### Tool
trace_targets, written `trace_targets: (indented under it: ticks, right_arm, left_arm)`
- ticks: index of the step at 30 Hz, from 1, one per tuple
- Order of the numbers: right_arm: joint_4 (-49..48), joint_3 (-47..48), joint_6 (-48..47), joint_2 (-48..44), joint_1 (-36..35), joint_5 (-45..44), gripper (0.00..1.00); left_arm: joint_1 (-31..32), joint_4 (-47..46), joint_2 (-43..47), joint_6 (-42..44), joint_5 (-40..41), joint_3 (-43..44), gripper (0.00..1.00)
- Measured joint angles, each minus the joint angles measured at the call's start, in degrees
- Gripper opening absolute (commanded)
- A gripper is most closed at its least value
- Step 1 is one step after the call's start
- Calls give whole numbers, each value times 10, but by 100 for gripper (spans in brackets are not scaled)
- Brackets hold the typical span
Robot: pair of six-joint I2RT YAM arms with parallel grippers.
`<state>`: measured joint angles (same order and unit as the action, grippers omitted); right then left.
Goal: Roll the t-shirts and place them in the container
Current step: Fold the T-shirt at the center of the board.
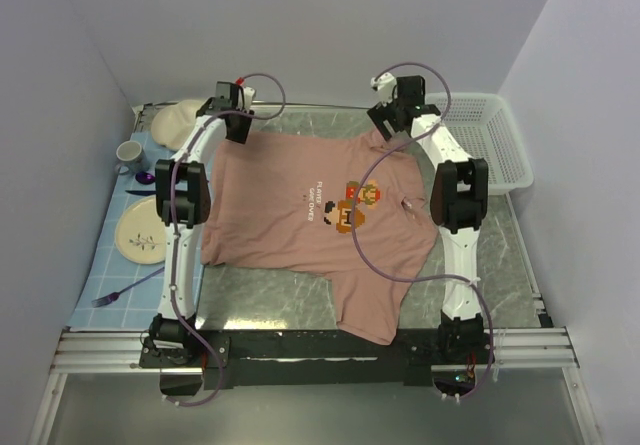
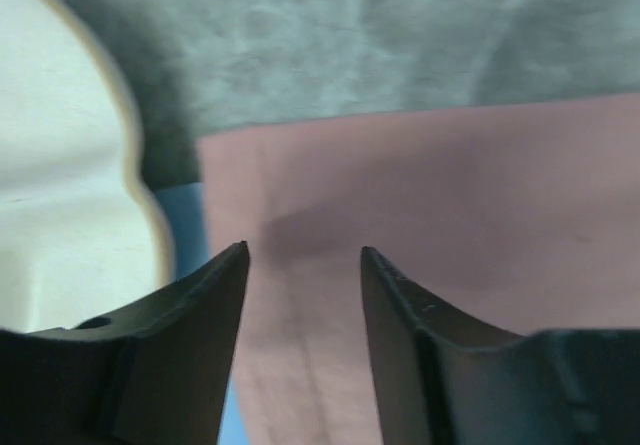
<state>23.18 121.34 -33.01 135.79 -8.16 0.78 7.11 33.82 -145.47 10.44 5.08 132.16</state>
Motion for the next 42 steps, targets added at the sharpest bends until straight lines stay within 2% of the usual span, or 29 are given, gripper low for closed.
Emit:
trace_targets:
  ticks: [2, 8, 21, 25, 27, 29, 30, 31, 34, 39, 41, 42]
  right_arm:
    - [2, 2, 17, -11, 0, -4, 100]
    - [28, 4, 57, -14, 0, -5, 100]
    - [81, 4, 101, -14, -1, 18, 100]
    - [114, 12, 118, -9, -1, 17, 98]
    - [144, 47, 144, 10, 1, 19, 97]
    - [167, 89, 172, 35, 3, 25, 97]
    - [171, 104, 186, 45, 5, 28, 97]
    - [174, 109, 199, 52, 7, 32, 96]
    - [184, 108, 226, 59, 13, 33, 96]
    - [185, 108, 263, 64, 16, 3, 93]
    - [184, 107, 276, 65, 17, -15, 93]
    - [184, 107, 281, 66, 17, -24, 92]
  left_arm:
    - [-5, -8, -9, 5, 17, 3, 63]
    - [-14, -21, -17, 12, 41, 8, 67]
    - [-13, -45, -59, 20, 38, 54, 60]
    - [-15, -62, -79, 19, 38, 76, 50]
    - [-16, -68, -84, 19, 37, 83, 46]
    - [-16, -71, -87, 19, 35, 85, 38]
    - [-16, -71, -87, 18, 34, 85, 32]
    - [-16, -72, -88, 19, 32, 85, 18]
    - [-16, -73, -90, 20, 26, 85, 1]
    - [-16, -72, -90, 23, 23, 85, 3]
    - [-16, -73, -90, 22, 23, 85, 16]
    - [-16, -73, -90, 21, 24, 84, 26]
